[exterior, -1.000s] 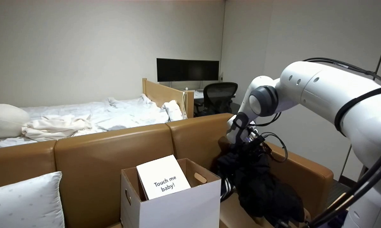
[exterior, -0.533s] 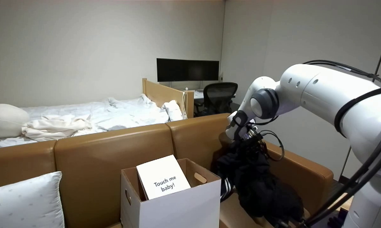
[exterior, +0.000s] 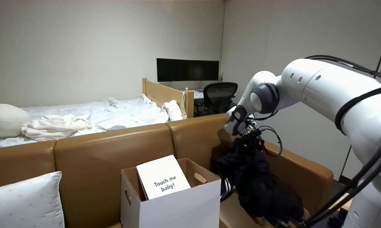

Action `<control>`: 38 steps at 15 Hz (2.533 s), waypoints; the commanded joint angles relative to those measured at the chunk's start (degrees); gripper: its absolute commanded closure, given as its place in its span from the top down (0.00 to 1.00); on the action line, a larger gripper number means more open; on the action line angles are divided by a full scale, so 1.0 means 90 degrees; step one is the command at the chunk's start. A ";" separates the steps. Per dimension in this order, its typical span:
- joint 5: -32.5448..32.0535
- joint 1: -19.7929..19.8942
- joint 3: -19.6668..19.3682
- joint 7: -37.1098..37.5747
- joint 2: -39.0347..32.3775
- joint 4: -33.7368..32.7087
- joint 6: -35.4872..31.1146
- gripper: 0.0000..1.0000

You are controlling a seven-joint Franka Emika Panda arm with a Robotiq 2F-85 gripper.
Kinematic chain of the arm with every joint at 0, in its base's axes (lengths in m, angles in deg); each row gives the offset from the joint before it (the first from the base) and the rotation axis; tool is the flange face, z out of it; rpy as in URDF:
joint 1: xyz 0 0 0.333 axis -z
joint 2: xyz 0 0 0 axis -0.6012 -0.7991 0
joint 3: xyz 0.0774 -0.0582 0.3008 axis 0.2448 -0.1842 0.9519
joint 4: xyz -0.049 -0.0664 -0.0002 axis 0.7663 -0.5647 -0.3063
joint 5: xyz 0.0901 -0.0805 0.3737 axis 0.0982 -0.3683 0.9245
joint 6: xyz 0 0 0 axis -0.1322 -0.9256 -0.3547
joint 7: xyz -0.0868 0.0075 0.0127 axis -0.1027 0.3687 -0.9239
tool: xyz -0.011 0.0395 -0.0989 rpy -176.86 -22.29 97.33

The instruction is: Put the jersey in the box

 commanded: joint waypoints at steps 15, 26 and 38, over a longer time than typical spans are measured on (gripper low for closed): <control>-0.0609 -0.1638 -0.0437 0.1876 0.3777 0.0539 -0.1291 0.01; -0.0858 -0.1961 -0.0938 0.2422 0.3954 -0.0879 -0.0732 0.02; -0.0621 -0.2135 -0.0777 0.5233 0.3430 -0.4236 0.1406 0.01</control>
